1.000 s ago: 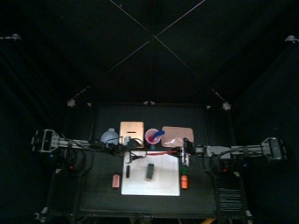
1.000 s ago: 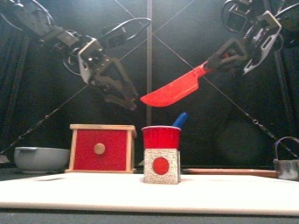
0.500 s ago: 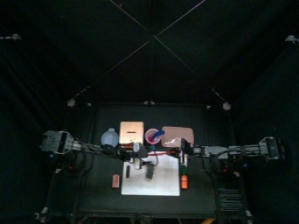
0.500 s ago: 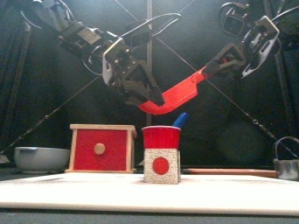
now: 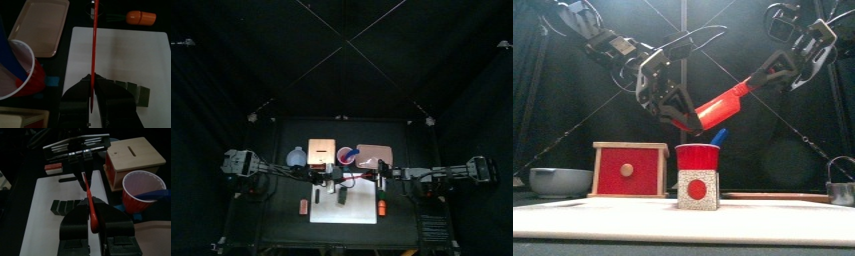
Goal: Cut sushi roll
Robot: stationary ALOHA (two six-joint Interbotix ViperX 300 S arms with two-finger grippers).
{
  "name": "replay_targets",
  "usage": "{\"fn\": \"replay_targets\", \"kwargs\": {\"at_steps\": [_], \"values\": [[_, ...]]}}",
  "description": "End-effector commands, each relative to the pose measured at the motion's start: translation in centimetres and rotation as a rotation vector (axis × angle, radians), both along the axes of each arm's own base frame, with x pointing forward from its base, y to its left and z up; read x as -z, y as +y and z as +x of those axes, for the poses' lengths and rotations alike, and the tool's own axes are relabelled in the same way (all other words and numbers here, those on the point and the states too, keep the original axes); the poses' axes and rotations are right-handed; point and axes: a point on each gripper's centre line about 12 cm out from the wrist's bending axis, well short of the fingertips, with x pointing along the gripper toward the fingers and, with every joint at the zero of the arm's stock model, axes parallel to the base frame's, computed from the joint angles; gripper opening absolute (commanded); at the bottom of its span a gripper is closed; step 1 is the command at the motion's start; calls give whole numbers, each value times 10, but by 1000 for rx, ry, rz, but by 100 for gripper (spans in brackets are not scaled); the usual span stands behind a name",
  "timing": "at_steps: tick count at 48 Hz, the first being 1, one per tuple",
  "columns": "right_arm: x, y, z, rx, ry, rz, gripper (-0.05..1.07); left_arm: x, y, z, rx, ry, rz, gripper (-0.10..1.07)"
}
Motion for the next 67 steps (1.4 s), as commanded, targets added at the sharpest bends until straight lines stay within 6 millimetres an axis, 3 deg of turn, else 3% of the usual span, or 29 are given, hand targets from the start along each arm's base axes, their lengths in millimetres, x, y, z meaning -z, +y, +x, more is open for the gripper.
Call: {"fn": "replay_targets", "kwargs": {"at_steps": [1,29,39,67], "values": [[4,2,5,-1,13,13,36,-11,0,5,4,-33,-4,46],[71,39,37,-43,341,145,36,19,-14,-20,5,58,-52,46],[69,45,48,-59,383,150,36,25,-18,-25,14,77,-54,46],[71,49,44,-64,436,172,36,48,-26,-26,11,138,-77,46]]}}
